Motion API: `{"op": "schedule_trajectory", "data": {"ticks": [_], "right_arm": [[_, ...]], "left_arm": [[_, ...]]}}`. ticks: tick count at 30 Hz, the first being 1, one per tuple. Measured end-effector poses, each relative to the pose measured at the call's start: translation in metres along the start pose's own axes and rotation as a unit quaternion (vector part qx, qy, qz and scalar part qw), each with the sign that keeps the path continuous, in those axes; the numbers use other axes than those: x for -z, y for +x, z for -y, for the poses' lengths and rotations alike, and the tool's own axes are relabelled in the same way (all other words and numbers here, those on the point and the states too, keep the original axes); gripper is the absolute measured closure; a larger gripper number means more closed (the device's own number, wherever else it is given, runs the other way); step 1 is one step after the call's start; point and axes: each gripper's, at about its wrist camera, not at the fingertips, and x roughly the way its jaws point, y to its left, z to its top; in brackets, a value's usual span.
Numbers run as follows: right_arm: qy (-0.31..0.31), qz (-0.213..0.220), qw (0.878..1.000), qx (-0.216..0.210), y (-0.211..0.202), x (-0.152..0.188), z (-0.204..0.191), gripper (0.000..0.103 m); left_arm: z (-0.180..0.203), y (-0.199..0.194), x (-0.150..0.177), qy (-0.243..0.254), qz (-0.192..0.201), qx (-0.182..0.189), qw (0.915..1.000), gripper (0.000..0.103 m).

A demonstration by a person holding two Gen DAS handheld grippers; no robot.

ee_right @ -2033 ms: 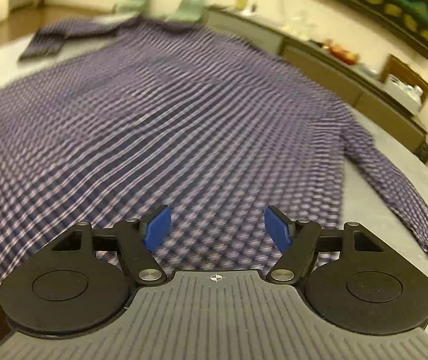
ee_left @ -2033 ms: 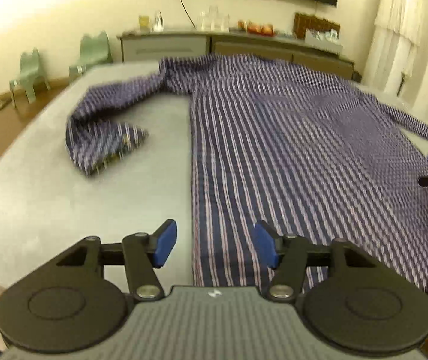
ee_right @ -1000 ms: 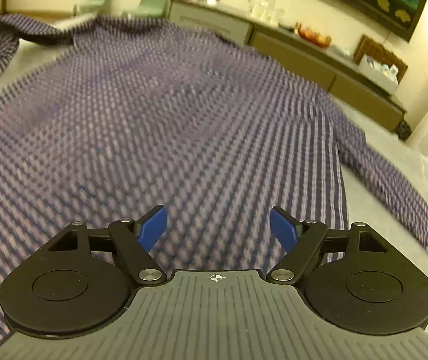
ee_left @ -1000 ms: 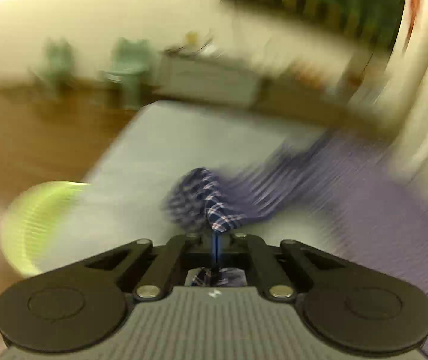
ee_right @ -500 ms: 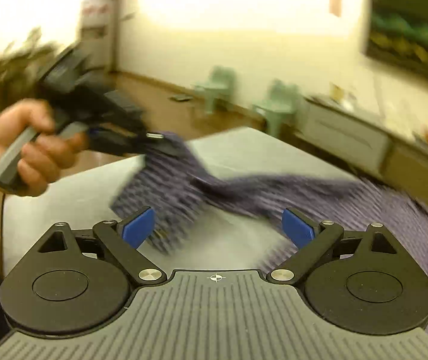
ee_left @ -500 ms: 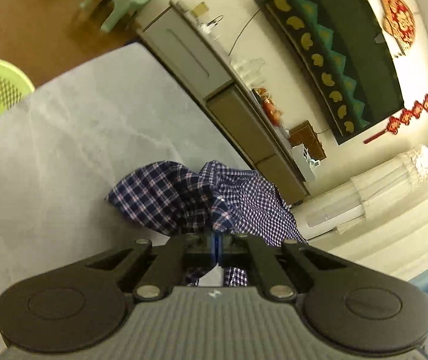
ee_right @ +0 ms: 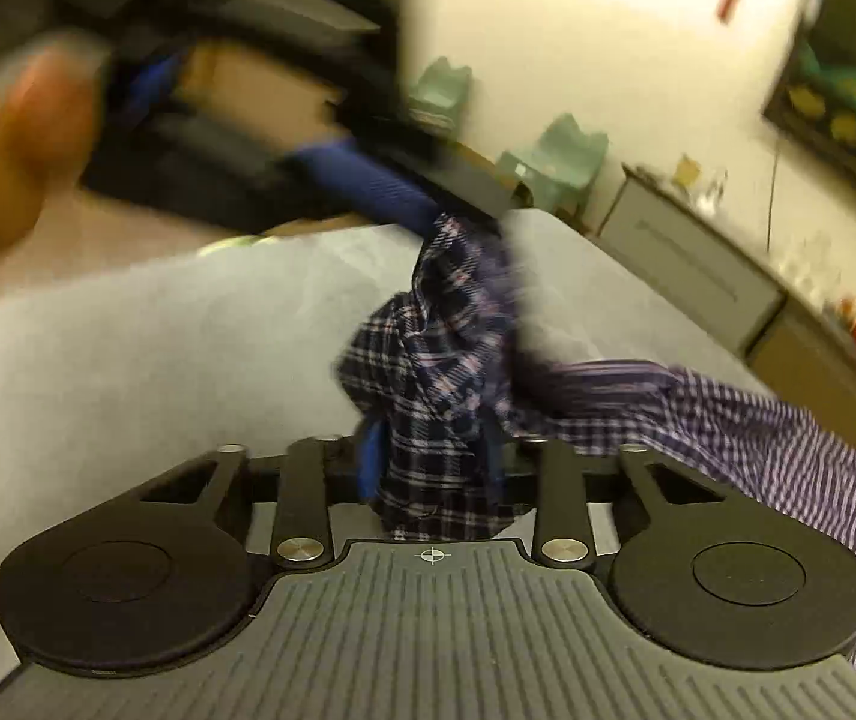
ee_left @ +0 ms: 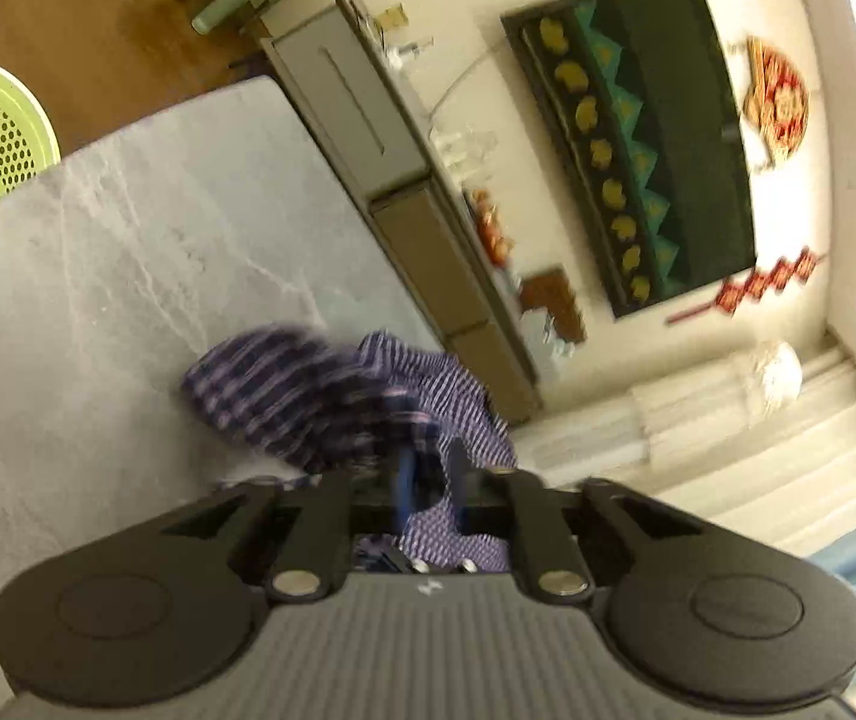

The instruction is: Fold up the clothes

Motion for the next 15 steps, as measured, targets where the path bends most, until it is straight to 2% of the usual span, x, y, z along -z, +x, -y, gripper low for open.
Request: {"op": "schedule_trajectory", "data": {"ticks": [1,3,6,8,10,13,15], "right_arm": [[0.027,0.004,1.0,-0.009,-0.008,-0.004,0.016,0.079],[0.085,0.015,0.996,-0.026,-0.028,-0.014,0.054,0.08],[0.197,0.043,0.978,-0.058,-0.07,-0.019,0.133,0.08],[0.276,0.062,0.955,-0.086,-0.101,-0.011,0.192,0.08],[0.355,0.076,0.925,-0.111,-0.13,0.015,0.254,0.08],[0.432,0.064,0.895,-0.095,-0.152,0.071,0.324,0.08],[0.471,0.037,0.877,-0.083,-0.153,0.108,0.354,0.08]], "left_arm": [[0.004,-0.004,0.0,0.005,0.014,0.0,0.9999,0.056],[0.012,-0.013,0.001,0.019,0.043,-0.003,0.9989,0.048],[0.029,-0.022,0.006,0.044,0.053,-0.015,0.9975,0.047],[0.04,-0.023,0.013,0.068,0.051,-0.037,0.9957,0.047],[0.055,-0.019,0.027,0.108,0.044,-0.07,0.9907,0.047],[0.078,-0.001,0.076,0.187,0.001,-0.106,0.9767,0.047],[0.084,0.014,0.117,0.219,-0.034,-0.122,0.9674,0.047]]}}
